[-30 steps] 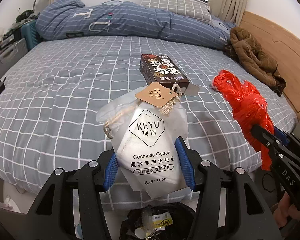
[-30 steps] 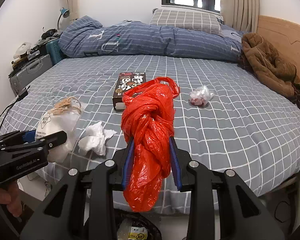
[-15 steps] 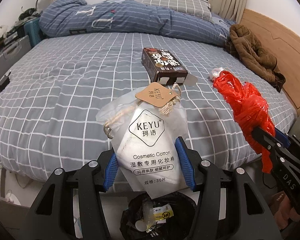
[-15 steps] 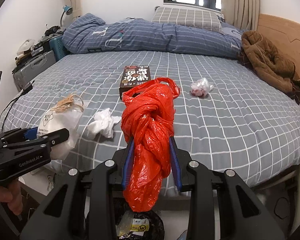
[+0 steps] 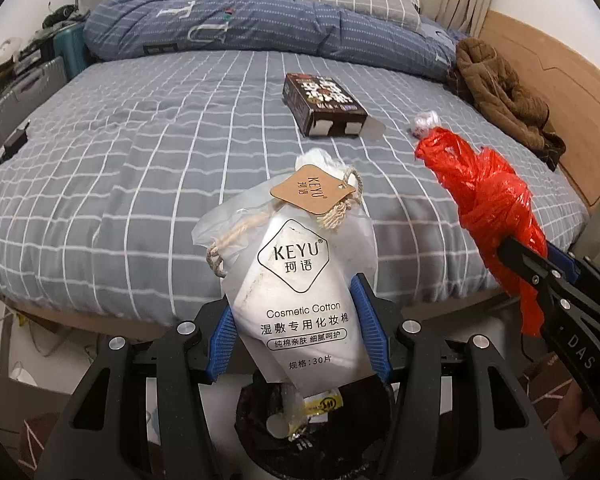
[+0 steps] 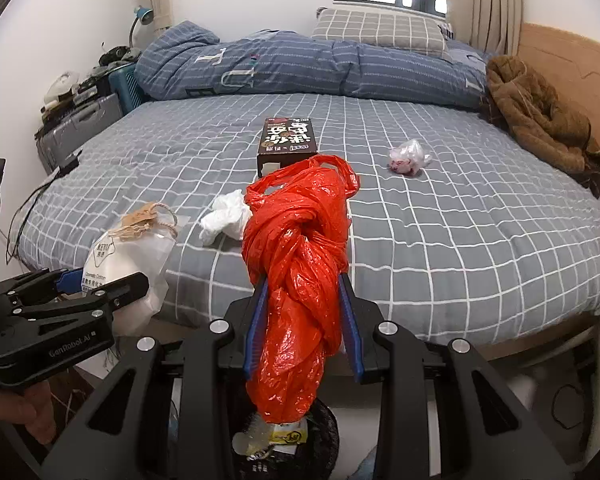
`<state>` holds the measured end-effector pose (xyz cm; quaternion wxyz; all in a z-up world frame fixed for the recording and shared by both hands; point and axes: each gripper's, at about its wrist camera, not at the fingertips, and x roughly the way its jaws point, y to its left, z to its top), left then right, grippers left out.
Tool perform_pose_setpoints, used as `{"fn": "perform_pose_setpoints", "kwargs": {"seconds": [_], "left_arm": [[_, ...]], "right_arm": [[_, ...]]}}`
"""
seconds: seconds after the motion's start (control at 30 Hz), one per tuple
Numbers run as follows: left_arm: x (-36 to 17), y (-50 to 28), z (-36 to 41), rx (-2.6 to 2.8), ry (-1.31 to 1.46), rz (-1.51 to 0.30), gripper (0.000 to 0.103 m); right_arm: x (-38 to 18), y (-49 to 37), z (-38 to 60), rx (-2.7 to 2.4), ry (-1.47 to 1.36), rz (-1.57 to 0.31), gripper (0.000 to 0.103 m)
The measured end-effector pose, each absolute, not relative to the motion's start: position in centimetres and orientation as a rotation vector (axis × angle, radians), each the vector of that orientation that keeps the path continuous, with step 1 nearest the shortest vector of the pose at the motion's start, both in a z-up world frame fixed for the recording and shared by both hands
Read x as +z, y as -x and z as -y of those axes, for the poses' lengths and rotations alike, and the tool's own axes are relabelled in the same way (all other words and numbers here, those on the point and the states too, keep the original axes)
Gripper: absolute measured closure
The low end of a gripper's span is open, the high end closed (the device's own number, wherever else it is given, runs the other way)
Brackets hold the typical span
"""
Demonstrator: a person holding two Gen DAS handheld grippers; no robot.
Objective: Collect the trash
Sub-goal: 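Carry the KEYU bag and red plastic bag down over the black bin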
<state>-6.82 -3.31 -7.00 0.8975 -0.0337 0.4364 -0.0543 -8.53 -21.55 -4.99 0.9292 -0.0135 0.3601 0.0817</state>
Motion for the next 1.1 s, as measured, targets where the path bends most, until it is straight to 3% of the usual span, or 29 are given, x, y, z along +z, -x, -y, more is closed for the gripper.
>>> {"fn": "perform_pose_setpoints", "kwargs": {"seconds": [1.1], "left_arm": [[-9.7,17.1,4.0,-0.13,0.054,-1.037,0.05]], "right_arm": [[-7.1,18.0,21.0,0.174,0.047,-0.859,0.071]]}}
